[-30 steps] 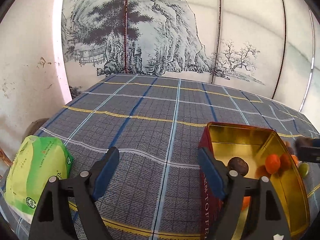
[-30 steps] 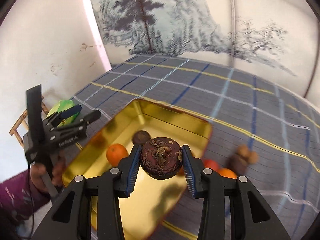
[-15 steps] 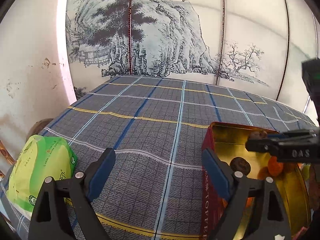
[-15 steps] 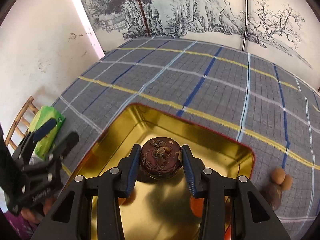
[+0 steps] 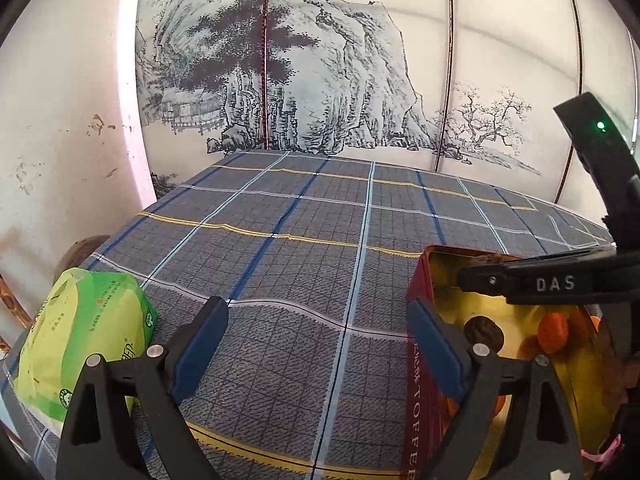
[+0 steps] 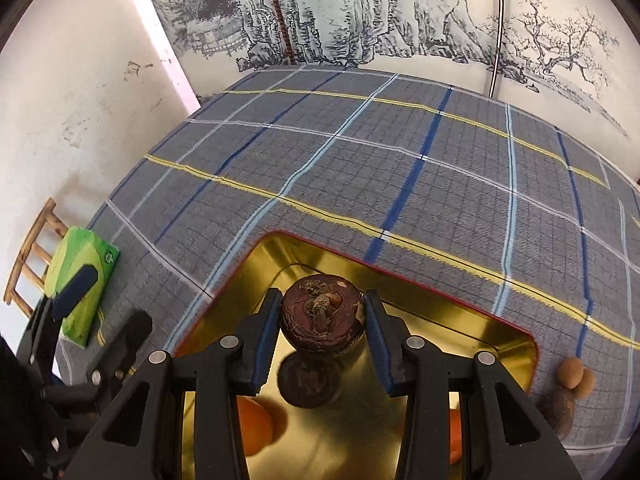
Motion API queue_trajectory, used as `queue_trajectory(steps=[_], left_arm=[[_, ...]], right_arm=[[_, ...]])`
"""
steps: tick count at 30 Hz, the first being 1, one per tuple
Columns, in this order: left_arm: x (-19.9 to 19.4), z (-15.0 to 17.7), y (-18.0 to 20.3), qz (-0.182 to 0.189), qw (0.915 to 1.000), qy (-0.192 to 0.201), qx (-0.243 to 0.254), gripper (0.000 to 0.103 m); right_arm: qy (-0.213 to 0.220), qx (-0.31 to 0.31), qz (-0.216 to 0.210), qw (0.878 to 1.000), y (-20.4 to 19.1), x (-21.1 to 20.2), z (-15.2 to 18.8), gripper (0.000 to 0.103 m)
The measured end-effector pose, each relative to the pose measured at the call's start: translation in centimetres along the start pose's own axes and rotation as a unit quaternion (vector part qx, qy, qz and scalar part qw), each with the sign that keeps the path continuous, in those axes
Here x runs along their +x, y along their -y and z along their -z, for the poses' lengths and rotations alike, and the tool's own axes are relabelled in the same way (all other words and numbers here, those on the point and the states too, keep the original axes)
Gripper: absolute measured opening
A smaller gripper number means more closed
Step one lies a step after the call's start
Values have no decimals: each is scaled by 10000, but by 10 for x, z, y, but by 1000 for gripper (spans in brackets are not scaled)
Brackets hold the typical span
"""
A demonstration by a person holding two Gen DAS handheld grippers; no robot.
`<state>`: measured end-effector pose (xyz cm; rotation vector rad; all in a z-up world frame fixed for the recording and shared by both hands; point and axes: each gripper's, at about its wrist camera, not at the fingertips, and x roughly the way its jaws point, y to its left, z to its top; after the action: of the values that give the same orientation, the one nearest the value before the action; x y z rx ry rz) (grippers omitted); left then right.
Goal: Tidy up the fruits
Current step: 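Carry the brown fruit into the tin with the right gripper and release, then grasp a red tomato with the right gripper and lift it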
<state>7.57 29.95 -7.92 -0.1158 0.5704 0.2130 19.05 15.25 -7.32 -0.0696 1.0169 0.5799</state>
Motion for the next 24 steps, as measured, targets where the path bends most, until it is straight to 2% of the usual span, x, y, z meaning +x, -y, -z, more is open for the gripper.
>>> queue_trajectory(steps=[4,6,9,12,16,17,19,21,24], left_arm=[[0,0,-1,-3,10000,-17,-1,89],[0,0,-1,-8,10000,-21,-8,89],[0,0,-2,-26,10000,-15,-27,90],[0,0,-3,-33,10000,-6,-48,92],[0,1,-3,-64,10000,13,-57,93],[0,1,-3,-67,10000,20,-55,94],[0,1,-3,-80,10000,19,-54,94],[0,1,-3,-90,9999,32,-51,95],[-1,1,-3,-119,9999,39,-40,96]], right_arm=[[117,210,-144,9996,2,1,-3,42],[321,325,-446,9980,5,-3,-4,42],[554,528,-656,9949,14,-12,-5,43],[903,699,-940,9890,27,-38,2,43],[1368,505,-861,9856,50,-90,30,43],[1372,364,-806,9866,57,-101,41,43],[1200,-110,-379,9920,68,-116,66,43],[830,-610,-98,9946,76,-121,93,42],[459,-782,26,9959,89,-120,120,40]])
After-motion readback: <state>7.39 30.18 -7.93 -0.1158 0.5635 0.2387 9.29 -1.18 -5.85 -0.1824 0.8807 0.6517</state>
